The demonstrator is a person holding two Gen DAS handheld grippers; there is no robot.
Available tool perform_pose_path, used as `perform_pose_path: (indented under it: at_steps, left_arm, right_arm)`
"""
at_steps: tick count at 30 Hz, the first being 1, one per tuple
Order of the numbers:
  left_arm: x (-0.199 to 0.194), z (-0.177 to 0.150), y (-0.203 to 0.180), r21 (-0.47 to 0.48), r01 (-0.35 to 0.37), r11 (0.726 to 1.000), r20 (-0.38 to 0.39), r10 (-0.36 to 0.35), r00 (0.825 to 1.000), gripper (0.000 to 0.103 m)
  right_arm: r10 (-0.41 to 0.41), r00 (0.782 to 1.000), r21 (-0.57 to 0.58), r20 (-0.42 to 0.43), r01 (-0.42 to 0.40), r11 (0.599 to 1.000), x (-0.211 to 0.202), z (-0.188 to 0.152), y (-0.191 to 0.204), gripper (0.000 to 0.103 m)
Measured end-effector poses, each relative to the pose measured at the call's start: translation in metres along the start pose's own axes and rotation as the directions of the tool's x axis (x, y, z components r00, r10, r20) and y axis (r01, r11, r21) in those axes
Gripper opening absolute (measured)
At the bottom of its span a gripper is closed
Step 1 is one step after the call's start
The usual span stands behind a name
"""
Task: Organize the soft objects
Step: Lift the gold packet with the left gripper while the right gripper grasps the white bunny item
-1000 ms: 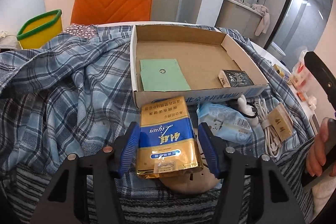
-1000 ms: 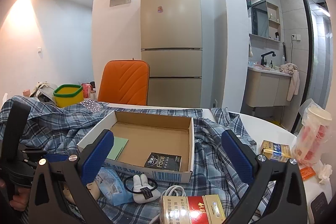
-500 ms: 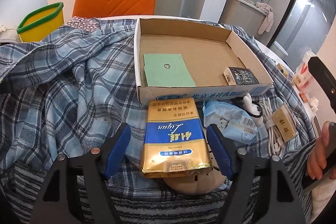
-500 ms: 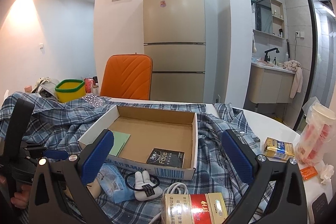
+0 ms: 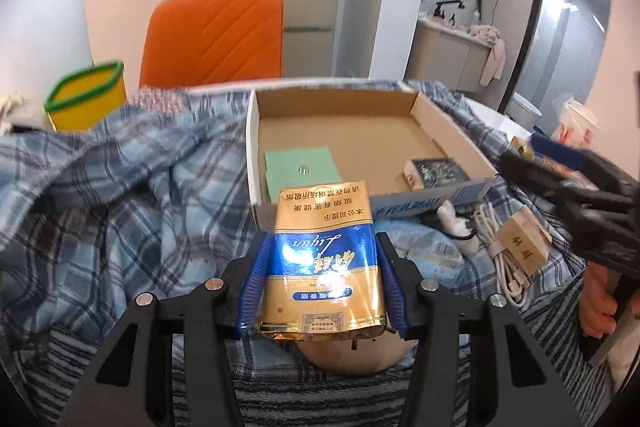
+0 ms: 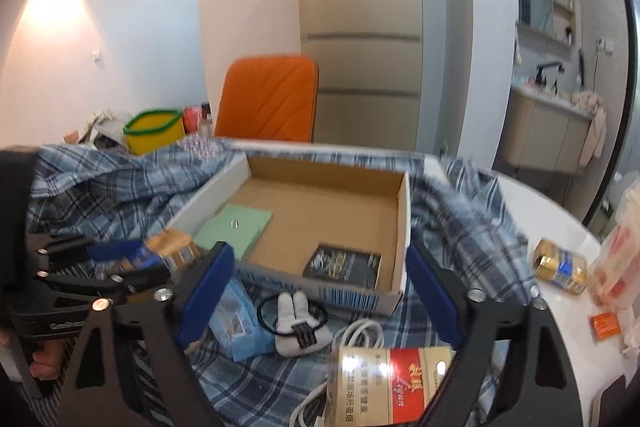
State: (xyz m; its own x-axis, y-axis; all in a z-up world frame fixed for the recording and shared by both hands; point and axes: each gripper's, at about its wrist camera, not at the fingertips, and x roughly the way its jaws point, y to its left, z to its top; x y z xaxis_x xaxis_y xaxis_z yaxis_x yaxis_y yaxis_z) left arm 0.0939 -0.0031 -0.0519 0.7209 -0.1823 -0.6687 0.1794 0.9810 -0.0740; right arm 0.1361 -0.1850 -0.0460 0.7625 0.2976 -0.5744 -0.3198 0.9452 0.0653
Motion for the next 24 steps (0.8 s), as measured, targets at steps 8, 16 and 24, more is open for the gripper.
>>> perform_pose_path:
  at_steps: [8,16,24]
  left_arm:
    - [-0.031,0.003,-0.004,0.026,-0.032,0.999,0.192,0.027,0.981,0.05]
    - [-0.031,0.004,-0.003,0.017,-0.039,0.999,0.199,0.035,0.979,0.051]
    - [-0.036,0.001,-0.008,0.029,-0.039,0.999,0.217,0.032,0.976,0.051]
  right_arm:
    - [0.017,0.979,0.002,-0.201,-0.017,1.0,0.038,-0.012,0.0,0.07]
    - [0.028,0.941,-0.006,-0.336,-0.032,0.999,0.063,-0.022,0.004,0.046]
    - [0.035,0.948,-0.031,-0.317,-0.048,0.998,0.058,-0.02,0.009,0.017]
